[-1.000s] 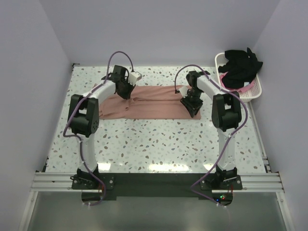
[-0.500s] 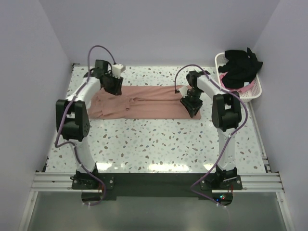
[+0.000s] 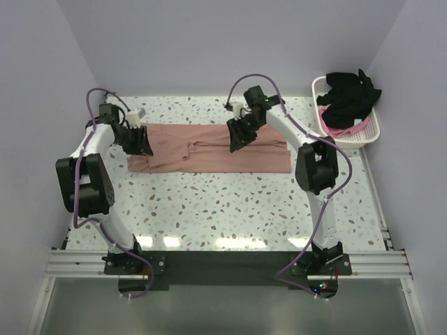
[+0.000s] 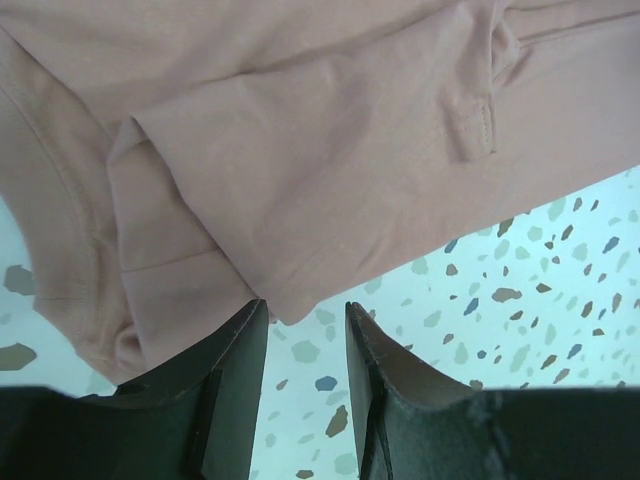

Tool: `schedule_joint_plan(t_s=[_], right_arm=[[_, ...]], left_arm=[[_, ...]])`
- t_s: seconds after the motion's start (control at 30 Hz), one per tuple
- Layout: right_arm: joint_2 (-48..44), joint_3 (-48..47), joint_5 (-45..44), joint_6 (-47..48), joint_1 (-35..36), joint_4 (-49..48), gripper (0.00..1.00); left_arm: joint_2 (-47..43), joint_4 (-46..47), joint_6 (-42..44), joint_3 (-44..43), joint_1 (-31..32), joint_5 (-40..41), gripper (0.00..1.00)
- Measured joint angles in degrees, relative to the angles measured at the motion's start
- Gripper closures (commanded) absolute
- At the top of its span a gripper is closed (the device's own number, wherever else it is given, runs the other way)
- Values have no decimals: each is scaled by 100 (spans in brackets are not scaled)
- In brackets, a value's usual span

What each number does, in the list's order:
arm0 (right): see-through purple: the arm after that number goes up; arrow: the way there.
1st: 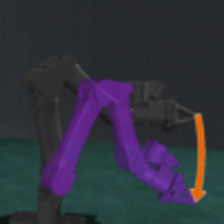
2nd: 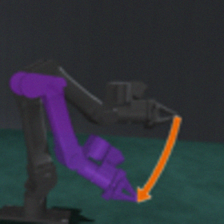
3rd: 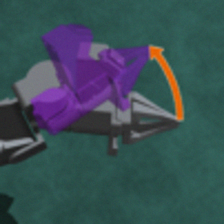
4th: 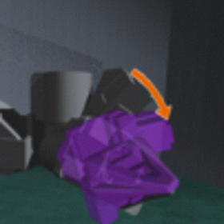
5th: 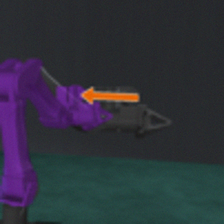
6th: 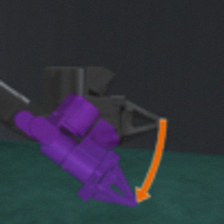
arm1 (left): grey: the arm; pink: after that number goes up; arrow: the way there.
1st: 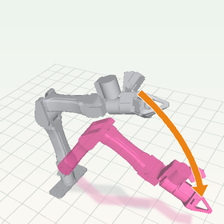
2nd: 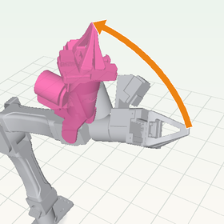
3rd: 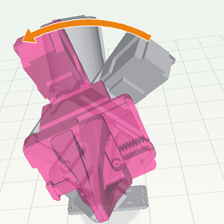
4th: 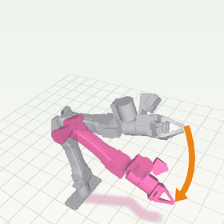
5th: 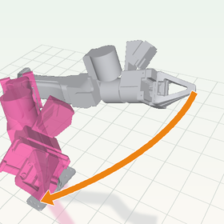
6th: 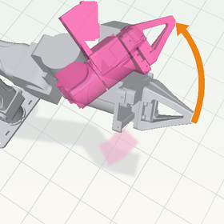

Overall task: Fold and stack the t-shirts
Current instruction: Fold the tshirt

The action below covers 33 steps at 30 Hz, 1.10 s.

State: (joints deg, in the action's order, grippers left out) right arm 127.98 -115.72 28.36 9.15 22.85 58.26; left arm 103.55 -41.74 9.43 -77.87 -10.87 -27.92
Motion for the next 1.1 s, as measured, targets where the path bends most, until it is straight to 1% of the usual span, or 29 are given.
schedule_joint_plan(t_s=[0.1, 0.2, 0.4, 0.57, 0.8, 0.87, 0.97, 1.03, 1.1], right_arm=[[122, -153, 341, -752, 365, -669, 56], [448, -330, 610, -1458, 708, -1329, 54], [1091, -339, 761, -2505, 1078, -2354, 52], [1373, -341, 737, -3077, 1202, -2977, 48], [1683, -498, 741, -3552, 1351, -3497, 48], [1731, -522, 748, -3657, 1381, -3602, 49], [1812, -627, 789, -3779, 1397, -3748, 51], [1849, -671, 844, -3875, 1401, -3873, 52], [1915, -761, 872, -3952, 1401, -3976, 55]], left_arm=[[4, 13, -98, 120, -26, -151, 58], [61, 28, -162, 229, -33, -210, 58], [229, 96, -341, 393, -33, -131, 58], [358, 184, -466, 396, -39, 74, 56], [570, 203, -684, 369, -81, 111, 55], [623, 210, -715, 321, -81, 107, 58], [702, 245, -754, 238, -81, 39, 64], [732, 306, -782, 197, -83, -44, 69], [737, 323, -815, 155, -85, -111, 75]])
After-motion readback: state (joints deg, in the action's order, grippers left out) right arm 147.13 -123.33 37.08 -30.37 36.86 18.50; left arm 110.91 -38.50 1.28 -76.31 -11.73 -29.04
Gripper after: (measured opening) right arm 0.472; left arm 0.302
